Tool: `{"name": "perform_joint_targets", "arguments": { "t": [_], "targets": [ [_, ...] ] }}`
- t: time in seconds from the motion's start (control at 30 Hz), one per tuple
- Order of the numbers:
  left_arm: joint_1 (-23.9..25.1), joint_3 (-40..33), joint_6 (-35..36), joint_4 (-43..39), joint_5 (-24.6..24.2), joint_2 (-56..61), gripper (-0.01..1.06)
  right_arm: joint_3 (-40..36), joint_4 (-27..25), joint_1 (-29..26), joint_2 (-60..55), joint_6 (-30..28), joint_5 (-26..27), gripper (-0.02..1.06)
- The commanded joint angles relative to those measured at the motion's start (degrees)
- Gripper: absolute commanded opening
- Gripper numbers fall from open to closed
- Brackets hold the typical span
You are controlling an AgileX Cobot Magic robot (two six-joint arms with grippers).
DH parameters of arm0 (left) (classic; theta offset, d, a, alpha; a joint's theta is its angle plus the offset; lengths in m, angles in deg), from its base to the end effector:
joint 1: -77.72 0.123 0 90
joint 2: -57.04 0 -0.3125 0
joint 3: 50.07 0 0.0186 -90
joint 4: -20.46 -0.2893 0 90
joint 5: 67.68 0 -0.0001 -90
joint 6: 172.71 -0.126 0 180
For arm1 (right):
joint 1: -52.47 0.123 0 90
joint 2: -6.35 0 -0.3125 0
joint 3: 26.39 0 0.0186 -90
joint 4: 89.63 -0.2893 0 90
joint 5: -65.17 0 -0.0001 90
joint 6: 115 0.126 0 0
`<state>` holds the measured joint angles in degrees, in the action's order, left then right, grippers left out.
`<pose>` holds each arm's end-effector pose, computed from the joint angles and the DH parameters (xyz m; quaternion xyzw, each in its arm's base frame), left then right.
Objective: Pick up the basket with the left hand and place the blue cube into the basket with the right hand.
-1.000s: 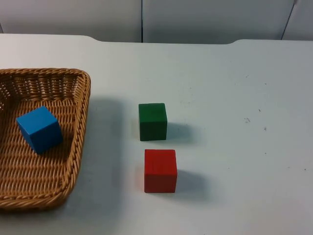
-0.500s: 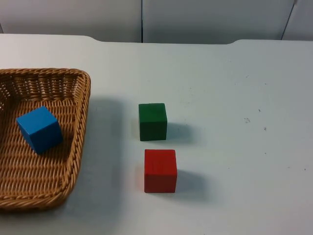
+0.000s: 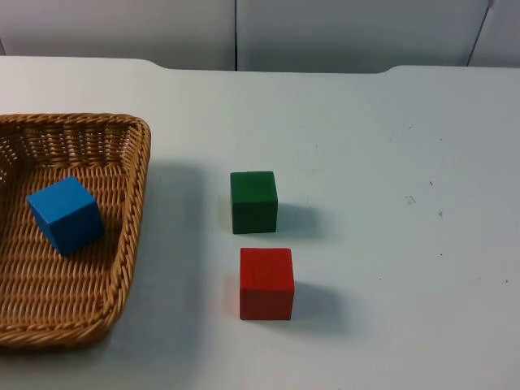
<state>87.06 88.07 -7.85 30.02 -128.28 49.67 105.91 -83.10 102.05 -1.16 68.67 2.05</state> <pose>0.0173 -0.0156 0.3244 0.0495 0.8140 0.0404 0.5774 0.0276 0.0127 0.2849 -0.3307 0.7909 0.1785 0.4829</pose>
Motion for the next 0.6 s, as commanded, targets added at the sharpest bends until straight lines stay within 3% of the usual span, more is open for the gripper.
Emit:
{"name": "perform_joint_targets", "arguments": {
  "t": [0.0, 0.3, 0.57],
  "targets": [
    [-0.4, -0.2, 1.1, -0.4, -0.6, 0.3, 0.76, -0.8, 1.4, 0.3, 0.4, 0.8, 1.6, 1.04],
    [-0.2, -6.5, 3.8, -1.7, -1.6, 0.3, 0.76, -1.1, 2.1, 0.3, 0.4, 1.3, 1.4, 1.04],
    [-0.2, -6.5, 3.8, -2.0, -1.5, 0.3, 0.76, -1.1, 2.1, 0.3, 0.4, 1.3, 1.4, 1.04]
  ]
}}
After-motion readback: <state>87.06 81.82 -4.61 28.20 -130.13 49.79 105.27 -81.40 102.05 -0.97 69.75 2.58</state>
